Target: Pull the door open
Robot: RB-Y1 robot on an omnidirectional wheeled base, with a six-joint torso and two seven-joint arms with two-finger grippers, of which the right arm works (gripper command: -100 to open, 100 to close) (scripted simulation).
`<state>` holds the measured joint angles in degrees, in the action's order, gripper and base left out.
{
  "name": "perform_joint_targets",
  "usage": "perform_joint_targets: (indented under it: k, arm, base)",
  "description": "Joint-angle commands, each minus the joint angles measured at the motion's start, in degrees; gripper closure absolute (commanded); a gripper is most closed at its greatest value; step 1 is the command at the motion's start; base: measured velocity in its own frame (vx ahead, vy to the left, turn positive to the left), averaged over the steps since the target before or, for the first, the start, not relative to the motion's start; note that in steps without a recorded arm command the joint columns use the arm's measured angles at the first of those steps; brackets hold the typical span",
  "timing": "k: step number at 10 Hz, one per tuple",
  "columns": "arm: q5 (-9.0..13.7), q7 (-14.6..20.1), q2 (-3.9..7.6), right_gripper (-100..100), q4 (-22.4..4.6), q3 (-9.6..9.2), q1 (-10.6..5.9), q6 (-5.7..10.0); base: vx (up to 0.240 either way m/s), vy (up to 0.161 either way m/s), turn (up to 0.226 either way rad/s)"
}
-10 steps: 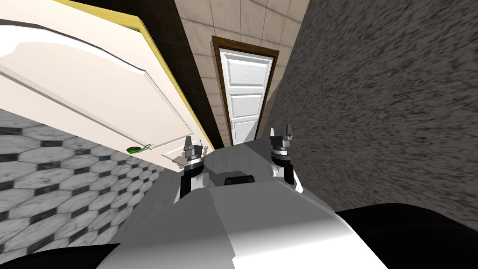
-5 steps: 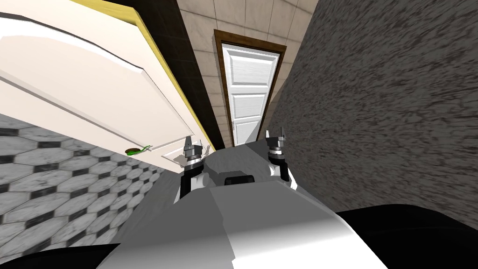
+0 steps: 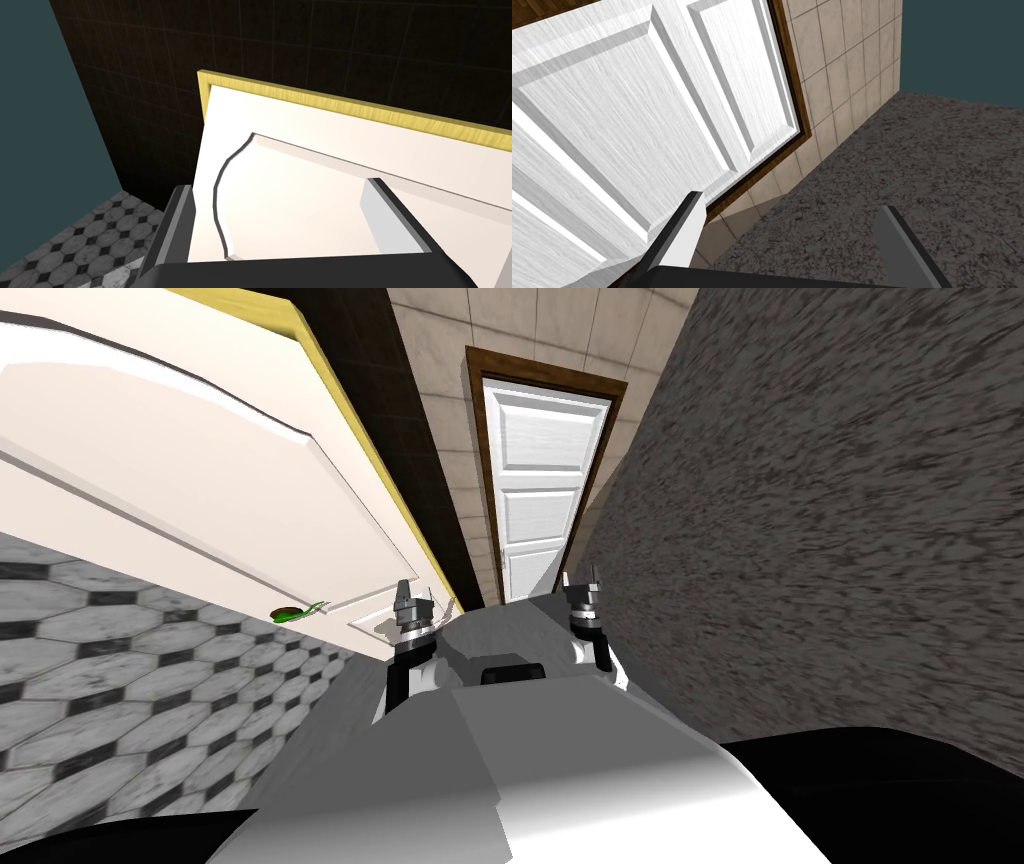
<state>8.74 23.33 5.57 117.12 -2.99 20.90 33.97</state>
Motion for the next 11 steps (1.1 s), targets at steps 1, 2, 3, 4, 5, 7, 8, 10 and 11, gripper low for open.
perform_joint_targets:
  k: [1, 2, 3, 4, 5, 7, 8, 10, 11]
  arm:
    - [0.8, 1.9, 0.37, -100, -2.5, -0.76, -0.88, 0.57]
    - [1.3, 3.1, 0.68, -100, -3.9, -1.17, -1.30, 0.85]
    - [1.9, 4.4, 1.01, -100, -5.4, -1.60, -1.75, 1.14]
    - [2.5, 5.7, 1.34, -100, -6.9, -2.03, -2.20, 1.44]
    - [3.1, 6.9, 1.68, -100, -8.4, -2.46, -2.64, 1.74]
    - [4.3, 9.5, 2.34, -100, -11.4, -3.33, -3.55, 2.35]
    - [4.9, 10.9, 2.68, -100, -12.9, -3.79, -4.03, 2.66]
    - [6.2, 13.6, 3.37, -100, -16.1, -4.71, -4.98, 3.30]
    - [6.8, 15.0, 3.71, -100, -17.6, -5.17, -5.46, 3.62]
  base:
    - [0.095, 0.026, 0.042]
    - [0.081, 0.043, 0.049]
    - [0.092, 0.052, 0.053]
    - [0.107, 0.034, 0.048]
    - [0.111, 0.033, 0.051]
    - [0.121, 0.041, 0.054]
    - [0.101, 0.032, 0.058]
    - [0.094, 0.034, 0.048]
    - [0.105, 0.044, 0.052]
